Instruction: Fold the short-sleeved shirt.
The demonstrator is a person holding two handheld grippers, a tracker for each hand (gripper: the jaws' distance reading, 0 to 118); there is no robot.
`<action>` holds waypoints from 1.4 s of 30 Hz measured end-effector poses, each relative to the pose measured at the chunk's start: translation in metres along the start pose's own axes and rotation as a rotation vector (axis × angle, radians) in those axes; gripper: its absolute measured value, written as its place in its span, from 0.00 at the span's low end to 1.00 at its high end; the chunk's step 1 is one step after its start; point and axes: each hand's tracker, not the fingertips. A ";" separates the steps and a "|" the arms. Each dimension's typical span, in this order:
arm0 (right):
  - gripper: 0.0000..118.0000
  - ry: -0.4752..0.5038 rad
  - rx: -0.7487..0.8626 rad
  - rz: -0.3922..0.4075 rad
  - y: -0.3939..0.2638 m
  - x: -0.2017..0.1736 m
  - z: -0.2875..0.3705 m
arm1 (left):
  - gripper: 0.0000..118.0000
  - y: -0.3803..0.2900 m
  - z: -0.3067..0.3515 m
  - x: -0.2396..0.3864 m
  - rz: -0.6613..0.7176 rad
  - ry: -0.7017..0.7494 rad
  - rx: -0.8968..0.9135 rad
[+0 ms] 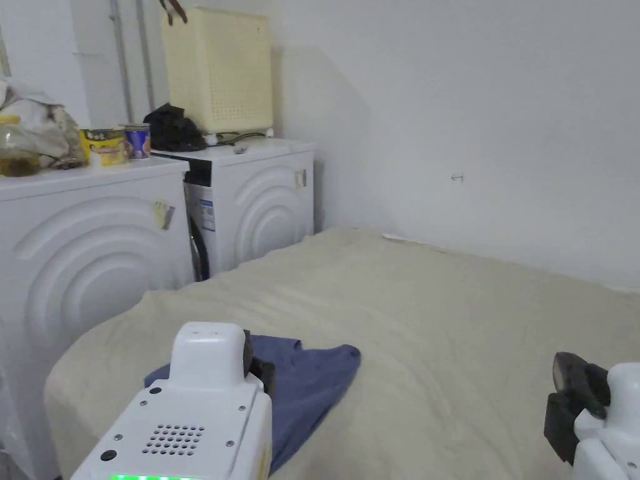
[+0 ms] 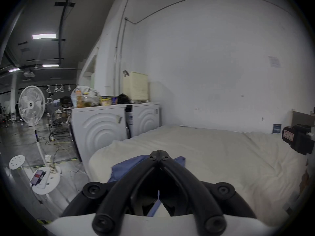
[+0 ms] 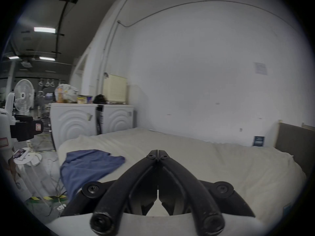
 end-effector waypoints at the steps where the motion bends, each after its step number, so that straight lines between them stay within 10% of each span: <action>1: 0.00 0.034 -0.002 0.000 0.000 -0.011 -0.005 | 0.00 -0.001 0.002 -0.009 0.006 0.008 0.000; 13: 0.00 0.195 -0.016 0.014 -0.002 -0.079 -0.027 | 0.00 -0.011 0.000 -0.055 0.012 0.135 -0.041; 42: 0.00 0.122 -0.319 0.050 -0.089 -0.086 -0.146 | 0.06 -0.160 -0.219 -0.059 0.079 0.015 -0.597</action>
